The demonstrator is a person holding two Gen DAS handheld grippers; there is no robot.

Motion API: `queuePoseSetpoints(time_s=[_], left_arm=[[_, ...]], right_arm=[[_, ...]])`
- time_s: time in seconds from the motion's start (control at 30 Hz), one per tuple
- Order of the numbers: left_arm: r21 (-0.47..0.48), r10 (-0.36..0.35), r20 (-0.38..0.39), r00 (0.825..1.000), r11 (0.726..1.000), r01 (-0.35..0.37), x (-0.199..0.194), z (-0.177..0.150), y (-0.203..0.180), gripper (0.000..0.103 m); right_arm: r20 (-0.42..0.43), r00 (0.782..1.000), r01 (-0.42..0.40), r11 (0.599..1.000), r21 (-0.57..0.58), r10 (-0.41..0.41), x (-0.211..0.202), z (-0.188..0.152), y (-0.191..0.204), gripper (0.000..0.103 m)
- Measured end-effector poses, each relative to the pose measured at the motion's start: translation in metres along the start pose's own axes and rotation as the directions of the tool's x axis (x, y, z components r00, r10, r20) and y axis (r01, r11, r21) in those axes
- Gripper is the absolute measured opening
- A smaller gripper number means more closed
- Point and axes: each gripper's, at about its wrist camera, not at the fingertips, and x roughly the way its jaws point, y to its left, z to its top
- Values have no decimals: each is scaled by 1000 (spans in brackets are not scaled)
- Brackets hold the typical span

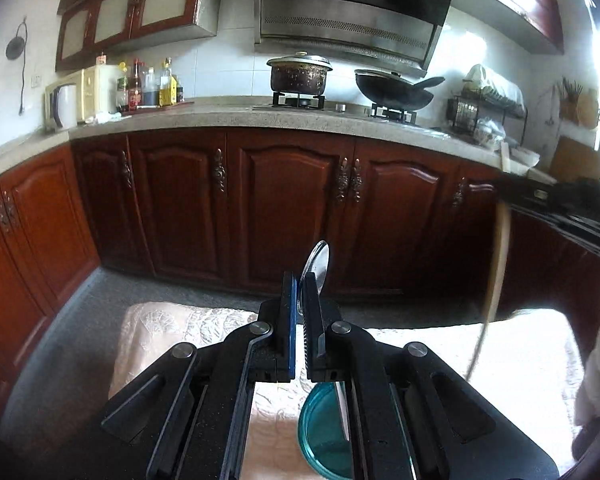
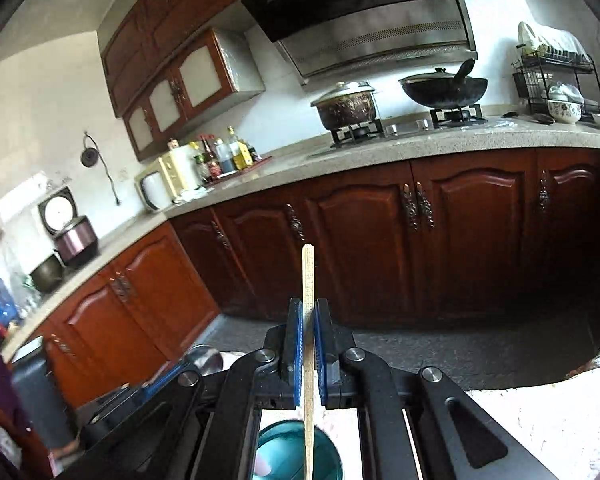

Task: Organize utensils
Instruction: 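Carry the spoon into the holder with the left tool while the right tool carries a chopstick there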

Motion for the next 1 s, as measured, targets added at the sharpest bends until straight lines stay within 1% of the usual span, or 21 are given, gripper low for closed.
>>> queuePoseSetpoints(time_s=[0.07, 0.2, 0.3, 0.43, 0.6, 0.67, 0.77, 0.8, 0.83, 0.87, 0.9, 1.0], left_arm=[[22, 19, 5, 1000, 1000, -19, 9, -7, -3, 1], [36, 33, -9, 999, 999, -33, 22, -19, -4, 1], [41, 38, -25, 999, 998, -37, 29, -26, -4, 1], [26, 20, -55, 998, 999, -18, 27, -34, -1, 1], [25, 9, -91, 996, 1000, -7, 19, -48, -4, 1], [25, 14, -107, 994, 1000, -11, 18, -55, -5, 1], [14, 9, -141, 990, 1000, -7, 19, -62, -6, 1], [12, 8, -150, 989, 1000, -6, 20, -64, -6, 1], [10, 8, -156, 988, 1000, -7, 20, -66, -6, 1], [6, 9, -158, 987, 1000, -9, 19, -66, -6, 1], [3, 10, -160, 987, 1000, -9, 19, -67, -6, 2], [-12, 0, -186, 983, 1000, -2, 21, -68, -4, 2]], right_arm=[[-4, 1000, 16, 1000, -3, -16, 13, -9, -2, 5], [-23, 999, 33, 999, -11, -33, 27, -25, -9, 5], [-68, 998, 12, 1000, -1, -12, 29, -35, -15, 5], [-123, 992, -5, 1000, -7, 5, 22, -52, -20, 5], [-193, 981, -2, 1000, -4, 1, 27, -73, -24, 6], [-185, 983, -6, 1000, 0, 6, 26, -77, -25, 6], [-206, 978, -24, 1000, 16, 27, 25, -75, -25, 7], [-211, 977, -25, 999, 21, 29, 25, -74, -25, 9], [-216, 976, -23, 999, 27, 29, 24, -74, -26, 14], [-221, 975, -23, 999, 30, 29, 23, -74, -27, 26], [-225, 974, -22, 999, 34, 29, 22, -74, -28, 30], [-230, 973, -14, 999, 45, 24, 18, -76, -31, 31]])
